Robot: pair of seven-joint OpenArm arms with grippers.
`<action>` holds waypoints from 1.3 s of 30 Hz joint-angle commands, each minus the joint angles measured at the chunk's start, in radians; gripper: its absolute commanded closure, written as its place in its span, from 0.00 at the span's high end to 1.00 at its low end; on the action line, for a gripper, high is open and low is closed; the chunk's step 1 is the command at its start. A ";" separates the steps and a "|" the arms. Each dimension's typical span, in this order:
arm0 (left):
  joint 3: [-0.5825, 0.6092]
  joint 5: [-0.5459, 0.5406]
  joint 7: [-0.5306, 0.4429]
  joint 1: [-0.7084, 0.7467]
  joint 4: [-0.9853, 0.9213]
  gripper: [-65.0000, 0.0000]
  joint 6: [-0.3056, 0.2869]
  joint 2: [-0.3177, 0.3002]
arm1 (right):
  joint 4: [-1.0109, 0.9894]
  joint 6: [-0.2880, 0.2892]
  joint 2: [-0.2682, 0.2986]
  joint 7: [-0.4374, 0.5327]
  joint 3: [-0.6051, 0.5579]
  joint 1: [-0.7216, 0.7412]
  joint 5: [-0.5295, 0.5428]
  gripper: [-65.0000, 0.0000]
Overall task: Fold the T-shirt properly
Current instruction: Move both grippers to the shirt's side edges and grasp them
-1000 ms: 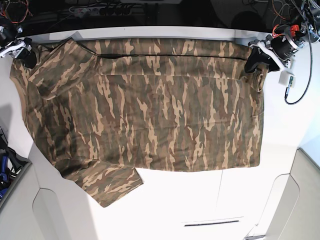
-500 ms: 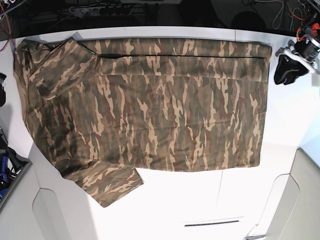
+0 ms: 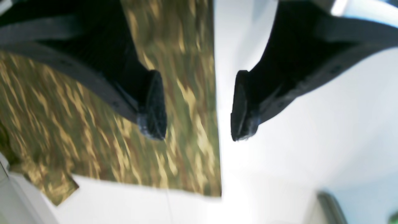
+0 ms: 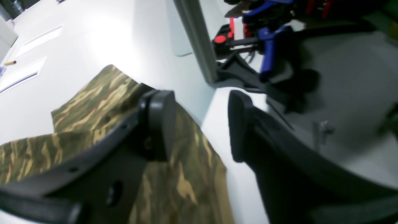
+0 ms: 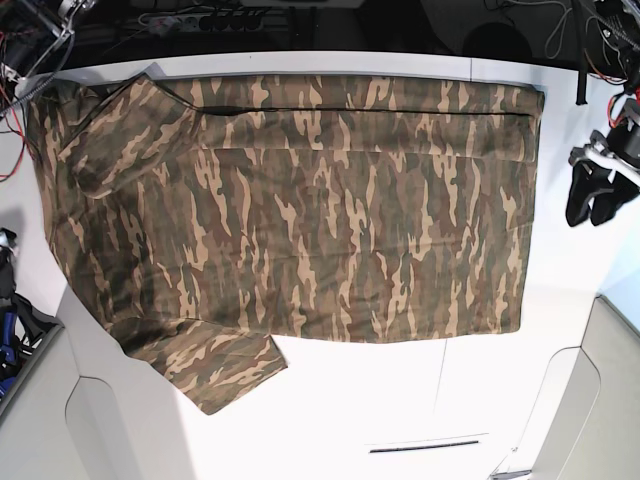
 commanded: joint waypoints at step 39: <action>0.354 0.367 -0.239 -0.694 -1.015 0.55 0.049 -0.100 | -0.760 -0.137 0.126 0.214 -0.170 0.268 -0.072 0.42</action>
